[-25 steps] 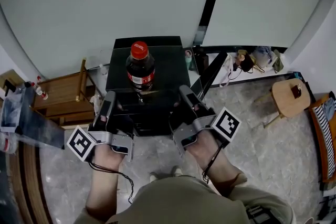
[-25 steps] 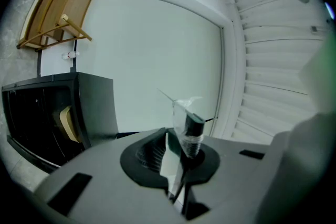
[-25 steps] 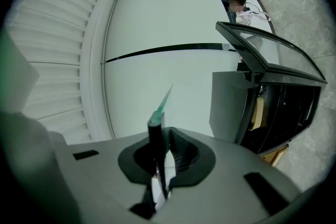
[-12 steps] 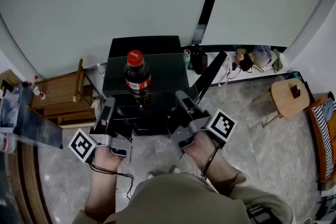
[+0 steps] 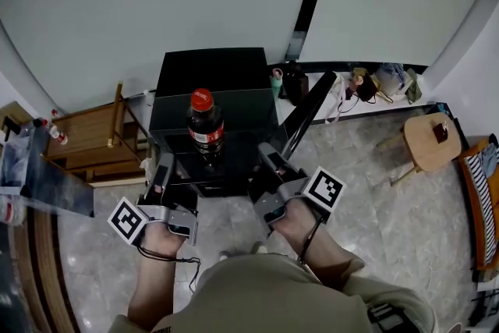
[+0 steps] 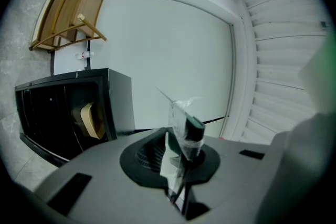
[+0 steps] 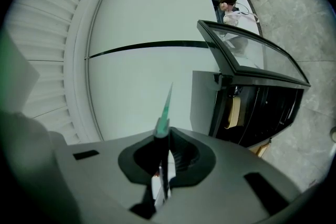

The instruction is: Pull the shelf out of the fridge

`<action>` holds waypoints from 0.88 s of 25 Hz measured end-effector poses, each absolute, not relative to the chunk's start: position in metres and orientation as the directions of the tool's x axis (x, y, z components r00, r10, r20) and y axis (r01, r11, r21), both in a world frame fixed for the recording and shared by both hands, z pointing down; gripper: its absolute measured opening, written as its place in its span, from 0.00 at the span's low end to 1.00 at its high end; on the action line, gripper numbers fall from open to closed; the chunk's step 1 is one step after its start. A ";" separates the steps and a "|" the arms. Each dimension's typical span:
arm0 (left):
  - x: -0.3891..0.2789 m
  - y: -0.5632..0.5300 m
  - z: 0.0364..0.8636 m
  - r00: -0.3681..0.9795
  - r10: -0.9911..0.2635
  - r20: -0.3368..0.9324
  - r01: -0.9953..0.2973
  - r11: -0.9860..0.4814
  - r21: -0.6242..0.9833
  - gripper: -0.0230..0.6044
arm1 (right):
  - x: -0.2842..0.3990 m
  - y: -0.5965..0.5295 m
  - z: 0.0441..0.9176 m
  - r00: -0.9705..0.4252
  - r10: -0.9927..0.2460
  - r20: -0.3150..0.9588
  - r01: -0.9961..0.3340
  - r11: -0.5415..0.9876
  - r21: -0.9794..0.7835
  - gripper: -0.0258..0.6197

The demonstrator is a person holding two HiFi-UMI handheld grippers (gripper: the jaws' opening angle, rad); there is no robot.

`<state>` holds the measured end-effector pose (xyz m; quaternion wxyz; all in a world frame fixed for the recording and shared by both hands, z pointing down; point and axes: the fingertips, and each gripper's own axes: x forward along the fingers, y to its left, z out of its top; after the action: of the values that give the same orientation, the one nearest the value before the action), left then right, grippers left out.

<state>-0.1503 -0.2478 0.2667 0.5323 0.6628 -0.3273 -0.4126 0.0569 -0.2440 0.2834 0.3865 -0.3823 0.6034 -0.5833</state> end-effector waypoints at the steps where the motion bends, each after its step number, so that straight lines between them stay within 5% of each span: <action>1: -0.151 -0.248 0.268 0.445 -0.874 -0.195 0.005 -0.215 0.977 0.07 | 0.057 -0.244 0.284 -0.410 -0.912 -0.016 -0.012 0.023 -1.000 0.04; 22: -0.151 -0.249 0.272 0.450 -0.873 -0.187 0.012 -0.204 0.979 0.07 | 0.056 -0.245 0.288 -0.423 -0.906 -0.003 -0.011 0.009 -1.000 0.04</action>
<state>-0.1510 -0.2494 0.2717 0.5397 0.6587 -0.3267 -0.4100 0.0562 -0.2454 0.2880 0.3784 -0.3814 0.6010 -0.5918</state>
